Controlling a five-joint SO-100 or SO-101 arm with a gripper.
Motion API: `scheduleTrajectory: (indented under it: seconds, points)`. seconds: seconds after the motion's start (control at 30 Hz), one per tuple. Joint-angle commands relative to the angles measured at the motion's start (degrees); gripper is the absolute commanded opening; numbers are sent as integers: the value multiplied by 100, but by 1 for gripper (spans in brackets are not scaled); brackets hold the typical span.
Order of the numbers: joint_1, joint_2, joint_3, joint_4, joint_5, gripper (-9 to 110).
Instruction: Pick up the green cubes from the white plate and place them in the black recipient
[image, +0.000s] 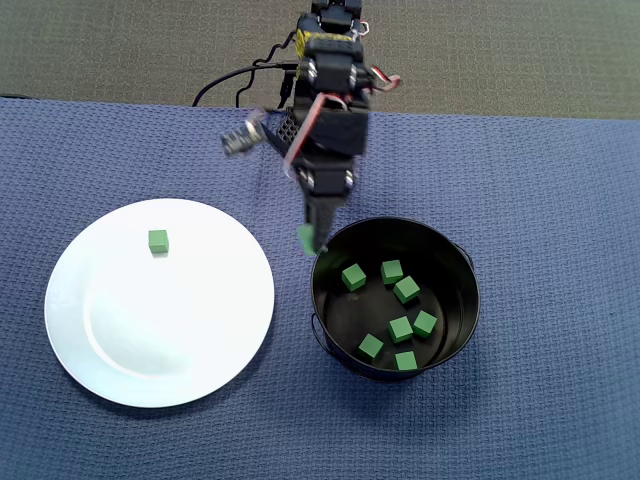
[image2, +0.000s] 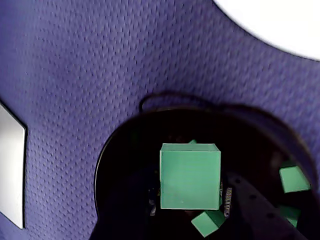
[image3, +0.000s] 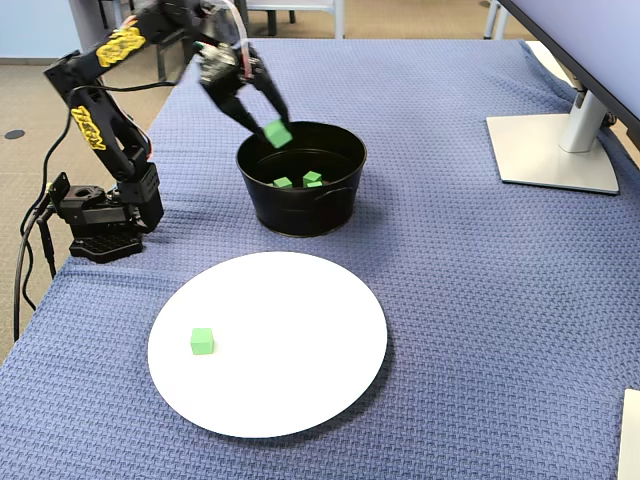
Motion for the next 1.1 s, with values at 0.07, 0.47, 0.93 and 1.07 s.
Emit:
scheduleTrajectory:
  seconds: [0.07, 0.47, 0.93, 1.07]
  points:
    - [-976, -650, 281, -940, 615, 0]
    - [-1679, -571, 404, -958, 35, 45]
    - [3164, -378, -422, -404, -1644, 26]
    - [4412, -1011, 308, -1512, -1969, 24]
